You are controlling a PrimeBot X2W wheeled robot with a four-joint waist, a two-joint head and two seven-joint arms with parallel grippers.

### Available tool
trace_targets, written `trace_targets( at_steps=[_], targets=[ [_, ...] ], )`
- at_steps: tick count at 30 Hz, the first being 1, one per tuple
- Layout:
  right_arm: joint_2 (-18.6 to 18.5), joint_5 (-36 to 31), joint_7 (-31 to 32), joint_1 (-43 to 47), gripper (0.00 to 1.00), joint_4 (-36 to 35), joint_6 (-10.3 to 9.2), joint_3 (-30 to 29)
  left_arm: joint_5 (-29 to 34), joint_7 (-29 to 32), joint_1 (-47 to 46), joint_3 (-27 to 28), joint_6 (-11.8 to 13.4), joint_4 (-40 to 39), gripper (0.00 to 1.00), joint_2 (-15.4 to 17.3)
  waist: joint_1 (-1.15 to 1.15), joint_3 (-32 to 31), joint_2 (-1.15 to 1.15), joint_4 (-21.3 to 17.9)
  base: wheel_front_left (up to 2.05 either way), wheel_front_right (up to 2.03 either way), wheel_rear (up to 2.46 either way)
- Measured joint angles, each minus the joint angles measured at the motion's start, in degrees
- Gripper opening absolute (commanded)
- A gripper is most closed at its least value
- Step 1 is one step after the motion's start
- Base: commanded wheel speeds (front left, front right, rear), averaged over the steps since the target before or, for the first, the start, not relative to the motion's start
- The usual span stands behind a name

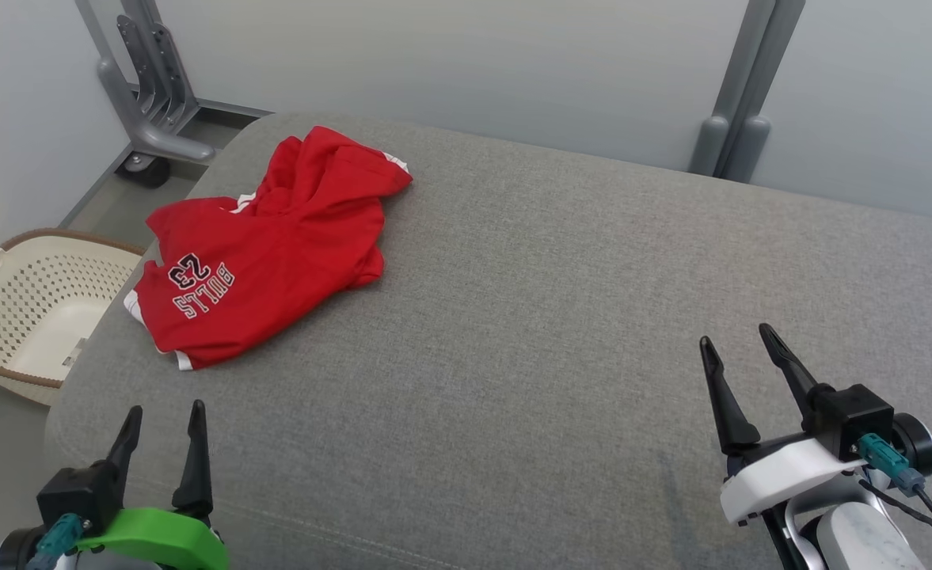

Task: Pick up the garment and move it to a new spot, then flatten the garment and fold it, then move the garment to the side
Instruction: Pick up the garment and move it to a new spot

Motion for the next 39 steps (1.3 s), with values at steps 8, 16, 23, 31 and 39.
trace_targets(
  at_steps=[8, 16, 23, 31, 39],
  targets=[
    [-0.2, -0.5, 0.0, -0.2, 1.0, -0.9, 0.0, -0.4, -2.6, 0.0, -0.5, 3.2, 0.0, -0.8, 1.0, -0.7, 0.0, 2.1, 0.0, -0.5, 0.0, 0.0, 0.0],
    [-0.8, -1.5, 0.0, -2.9, 1.0, -3.2, 0.58, -0.4, -7.1, 0.1, -6.8, 5.4, 0.0, 1.8, 1.0, -1.0, 0.0, 7.5, 0.0, -0.9, 0.0, 0.0, 0.0],
    [-1.6, -2.4, -0.1, -5.2, 1.0, -4.6, 1.52, 0.8, -9.7, 4.3, -13.8, 7.2, 0.1, 4.7, 1.0, -0.9, 0.0, 12.7, 0.0, -1.6, 0.0, 0.0, 0.0],
    [-1.8, -3.1, -0.1, -8.7, 1.0, -6.1, 2.01, 1.2, -11.6, 8.8, -23.0, 8.9, 1.1, 6.8, 1.0, 0.5, 0.0, 19.0, 0.0, -3.0, 0.0, 0.0, 0.0],
    [-3.0, -3.8, -0.2, -13.0, 1.0, -8.1, 2.01, 0.4, -14.0, 13.2, -30.8, 9.2, 1.8, 9.6, 1.0, 1.0, 0.0, 25.4, 0.0, -4.3, 0.0, 0.0, 0.0]
  ],
)
